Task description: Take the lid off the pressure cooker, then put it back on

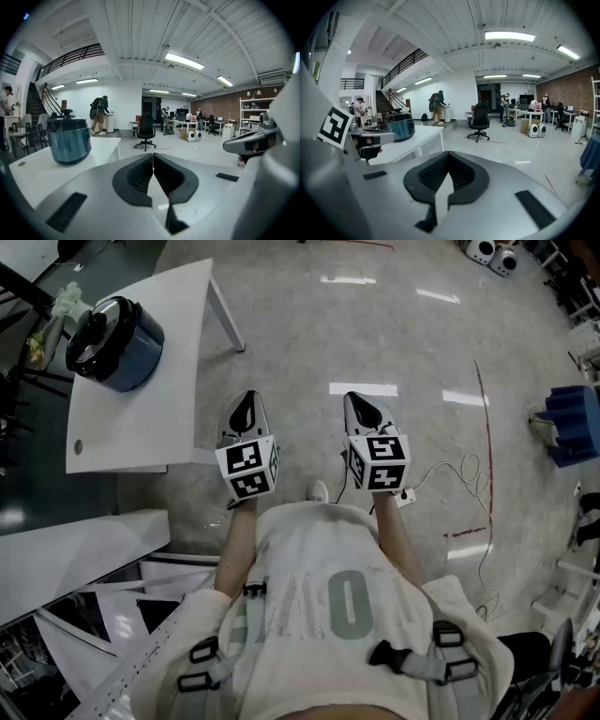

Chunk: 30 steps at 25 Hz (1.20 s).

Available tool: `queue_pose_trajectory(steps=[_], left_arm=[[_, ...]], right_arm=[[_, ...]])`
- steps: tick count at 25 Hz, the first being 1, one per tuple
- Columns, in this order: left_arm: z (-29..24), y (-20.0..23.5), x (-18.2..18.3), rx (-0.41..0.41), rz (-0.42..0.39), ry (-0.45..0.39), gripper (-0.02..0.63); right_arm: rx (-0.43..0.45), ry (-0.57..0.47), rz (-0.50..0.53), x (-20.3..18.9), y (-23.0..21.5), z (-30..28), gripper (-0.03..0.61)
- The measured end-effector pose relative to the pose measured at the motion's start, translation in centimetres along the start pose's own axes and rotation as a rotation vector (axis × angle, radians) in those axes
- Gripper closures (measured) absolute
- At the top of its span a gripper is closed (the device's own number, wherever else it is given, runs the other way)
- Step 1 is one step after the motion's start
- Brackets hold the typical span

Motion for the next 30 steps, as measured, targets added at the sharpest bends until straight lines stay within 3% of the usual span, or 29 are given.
queue_pose_trajectory(steps=[7, 13, 24, 30], left_arm=[[-0.7, 1.3, 0.6, 0.023, 0.017, -0.006, 0.595], [-1.7, 1.5, 2.9, 0.048, 0.029, -0.062, 0.595], [-3.5, 1.4, 4.3, 0.07, -0.007, -0.077, 0.595], [-7.3, 3.1, 7.3, 0.086, -0.056, -0.12, 0.595]], right_arm=[[-0.046, -0.063, 0.039, 1.3, -1.9, -0.3, 0.571], [-0.062, -0.116, 0.017, 3.1, -4.9, -0.4, 0.571], [-0.041, -0.132, -0.004, 4.5, -7.8, -3.3, 0.571], [-0.05, -0.166, 0.032, 6.5, -9.6, -6.3, 0.571]])
Point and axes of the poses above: the fingertips, and each gripper's own axes: z backward along the fingers, y to its left, x out of its top, the point moved 4 cm from there along z, backward along the fingers, and after that the axes turned 12 degrees about -x, right-handed, at the moved point
